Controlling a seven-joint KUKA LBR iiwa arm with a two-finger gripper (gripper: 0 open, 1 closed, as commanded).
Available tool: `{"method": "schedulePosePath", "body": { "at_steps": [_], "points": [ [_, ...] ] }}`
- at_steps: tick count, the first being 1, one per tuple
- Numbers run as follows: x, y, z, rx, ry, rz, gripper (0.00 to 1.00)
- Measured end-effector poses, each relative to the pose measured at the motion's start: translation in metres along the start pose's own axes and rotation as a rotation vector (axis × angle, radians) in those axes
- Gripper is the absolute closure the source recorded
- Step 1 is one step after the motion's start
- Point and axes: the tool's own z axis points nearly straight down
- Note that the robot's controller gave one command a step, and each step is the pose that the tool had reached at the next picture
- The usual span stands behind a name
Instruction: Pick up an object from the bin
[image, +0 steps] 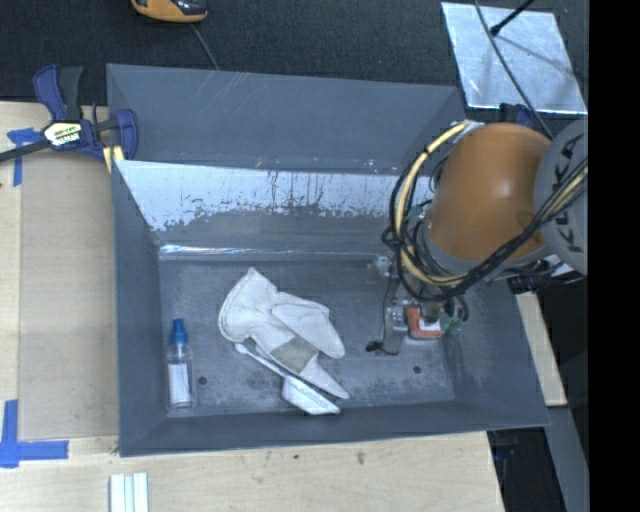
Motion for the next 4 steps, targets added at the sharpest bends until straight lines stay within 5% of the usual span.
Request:
{"method": "schedulePosePath", "body": {
  "at_steps": [1, 3, 4],
  "points": [
    [-0.004, 0.043, 0.035, 0.001, 0.01, 0.212, 0.0],
    [-0.014, 0.06, 0.123, 0.001, 0.009, 0.429, 0.0],
    [-0.025, 0.062, 0.129, -0.002, 0.001, 0.39, 1.0]
  ]
}}
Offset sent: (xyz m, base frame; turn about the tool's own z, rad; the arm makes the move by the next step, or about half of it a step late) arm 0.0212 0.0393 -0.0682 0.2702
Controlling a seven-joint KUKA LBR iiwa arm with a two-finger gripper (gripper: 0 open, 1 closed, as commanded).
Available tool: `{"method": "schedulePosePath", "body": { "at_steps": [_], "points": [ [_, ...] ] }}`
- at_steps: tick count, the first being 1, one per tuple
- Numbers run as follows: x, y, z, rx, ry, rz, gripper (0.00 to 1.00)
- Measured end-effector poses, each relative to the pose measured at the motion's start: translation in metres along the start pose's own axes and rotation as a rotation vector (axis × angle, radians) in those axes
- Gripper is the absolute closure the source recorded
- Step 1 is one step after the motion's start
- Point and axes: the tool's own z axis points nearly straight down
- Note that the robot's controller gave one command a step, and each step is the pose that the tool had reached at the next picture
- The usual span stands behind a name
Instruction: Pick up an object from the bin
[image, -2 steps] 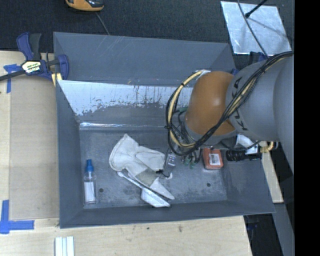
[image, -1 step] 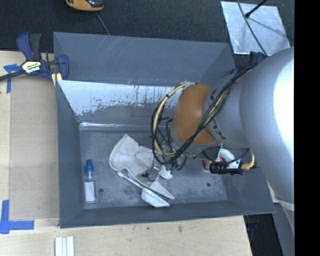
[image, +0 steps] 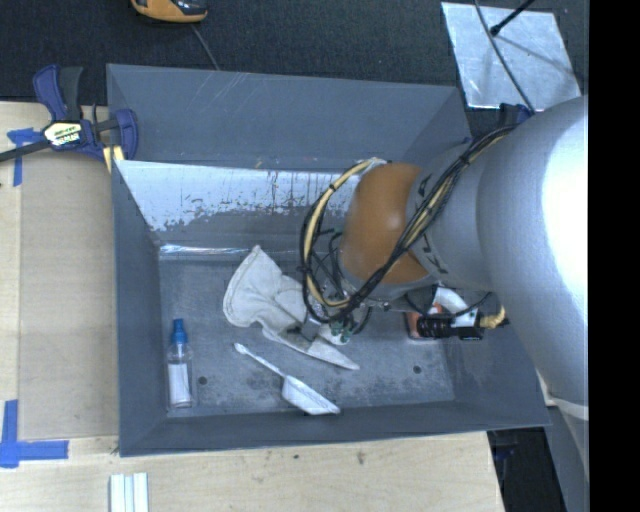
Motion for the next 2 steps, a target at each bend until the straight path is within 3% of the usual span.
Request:
{"method": "schedulePosePath", "body": {
  "at_steps": [2],
  "points": [
    [-0.0006, 0.0, -0.003, 0.002, 0.002, -0.007, 1.0]
  ]
}}
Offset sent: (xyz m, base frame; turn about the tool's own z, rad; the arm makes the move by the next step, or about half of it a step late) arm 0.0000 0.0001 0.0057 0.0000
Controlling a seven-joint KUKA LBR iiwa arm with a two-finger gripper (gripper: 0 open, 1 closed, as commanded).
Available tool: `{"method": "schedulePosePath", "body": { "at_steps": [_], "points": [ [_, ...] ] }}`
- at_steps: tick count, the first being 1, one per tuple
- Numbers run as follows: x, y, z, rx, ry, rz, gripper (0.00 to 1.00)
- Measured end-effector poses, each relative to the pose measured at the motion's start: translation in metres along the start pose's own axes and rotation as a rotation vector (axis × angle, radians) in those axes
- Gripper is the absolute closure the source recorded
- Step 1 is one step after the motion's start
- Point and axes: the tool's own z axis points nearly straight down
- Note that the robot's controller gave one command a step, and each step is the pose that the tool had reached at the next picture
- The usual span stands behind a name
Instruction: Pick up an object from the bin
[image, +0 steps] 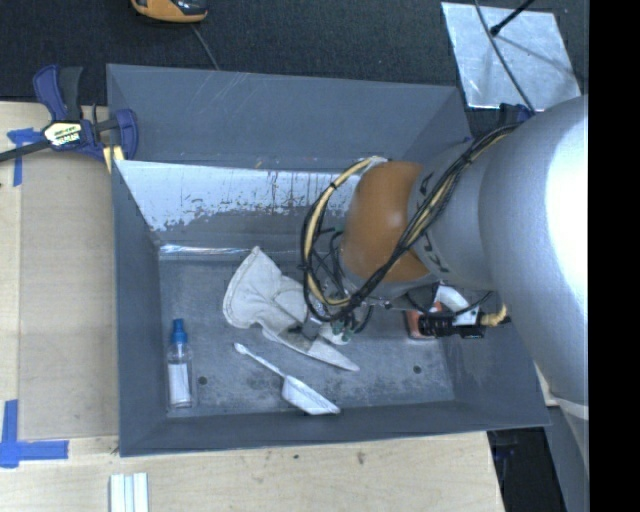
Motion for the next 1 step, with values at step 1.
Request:
{"method": "schedulePosePath", "body": {
  "at_steps": [1],
  "points": [
    [0.0007, -0.0005, -0.0038, 0.002, 0.003, 0.0, 1.0]
  ]
}}
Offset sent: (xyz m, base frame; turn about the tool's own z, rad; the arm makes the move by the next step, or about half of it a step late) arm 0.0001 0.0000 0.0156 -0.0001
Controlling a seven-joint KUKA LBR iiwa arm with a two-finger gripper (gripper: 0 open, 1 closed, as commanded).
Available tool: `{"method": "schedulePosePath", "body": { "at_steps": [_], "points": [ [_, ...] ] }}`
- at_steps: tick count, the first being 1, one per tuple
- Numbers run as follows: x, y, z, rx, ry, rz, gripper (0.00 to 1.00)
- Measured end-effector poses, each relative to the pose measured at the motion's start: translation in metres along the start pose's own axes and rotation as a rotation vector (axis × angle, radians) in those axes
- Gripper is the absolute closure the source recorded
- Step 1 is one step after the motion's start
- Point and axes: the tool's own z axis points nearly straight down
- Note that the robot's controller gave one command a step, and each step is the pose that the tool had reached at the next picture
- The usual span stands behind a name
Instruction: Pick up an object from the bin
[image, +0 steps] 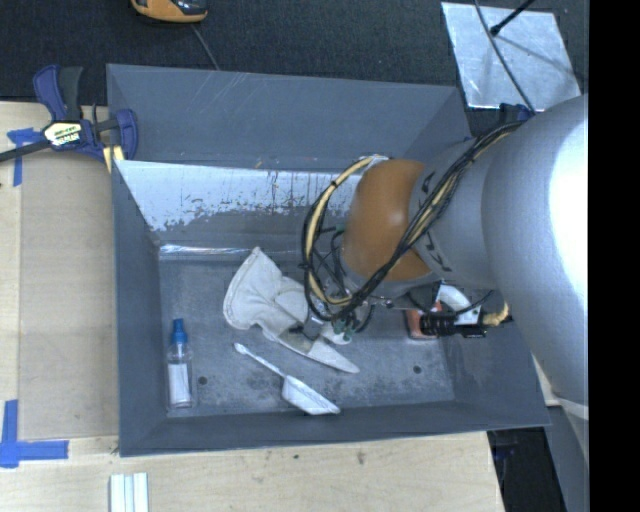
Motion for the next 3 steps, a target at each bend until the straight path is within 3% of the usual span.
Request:
{"method": "schedulePosePath", "body": {
  "at_steps": [3],
  "points": [
    [0.0, -0.001, -0.026, 0.004, 0.006, -0.001, 1.0]
  ]
}}
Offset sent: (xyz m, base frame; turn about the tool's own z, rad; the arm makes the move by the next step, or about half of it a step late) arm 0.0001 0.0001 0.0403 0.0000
